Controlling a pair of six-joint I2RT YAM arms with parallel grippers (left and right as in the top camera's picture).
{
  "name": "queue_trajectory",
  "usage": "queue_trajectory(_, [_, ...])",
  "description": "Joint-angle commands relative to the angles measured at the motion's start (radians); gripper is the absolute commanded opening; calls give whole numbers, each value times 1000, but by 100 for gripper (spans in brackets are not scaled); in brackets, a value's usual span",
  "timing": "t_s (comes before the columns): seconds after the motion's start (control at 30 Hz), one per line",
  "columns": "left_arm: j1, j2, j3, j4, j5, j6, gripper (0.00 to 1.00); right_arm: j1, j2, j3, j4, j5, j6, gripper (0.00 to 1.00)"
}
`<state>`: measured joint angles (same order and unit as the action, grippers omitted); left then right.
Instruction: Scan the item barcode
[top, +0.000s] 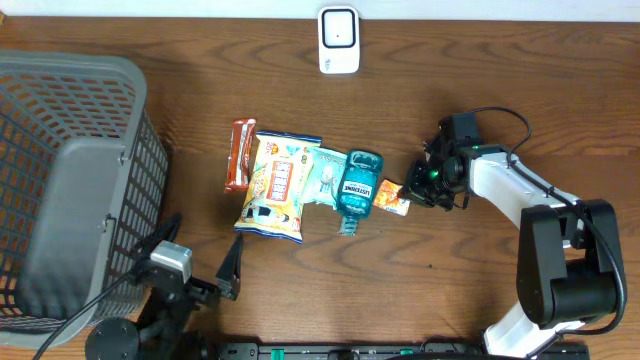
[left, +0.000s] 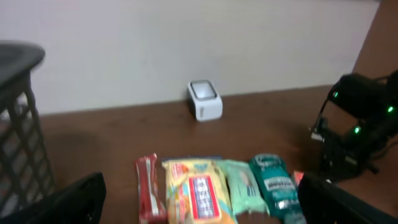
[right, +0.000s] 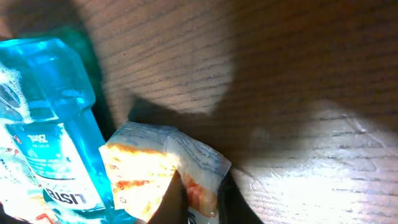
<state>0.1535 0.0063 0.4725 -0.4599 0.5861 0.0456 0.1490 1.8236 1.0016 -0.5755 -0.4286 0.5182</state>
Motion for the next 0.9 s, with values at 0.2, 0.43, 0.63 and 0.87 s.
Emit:
queue_trajectory(0.2, [-5,-1,-89,-55,-30,14,98,-25,-10,51,-51,-178,-12,1])
queue_trajectory(0.43, [-29,0,-186,-39,-56,14,98,-26,-160,72,-98,-233,-11,1])
queue_trajectory(0.63, [-37,0,-251,-25,-56,14,98,-27,-285,72,-178,-465,37,1])
queue_trajectory(0.87, [-37,0,-291,-25,-56,14,98,-68,-294,72,-349,-837,41,1])
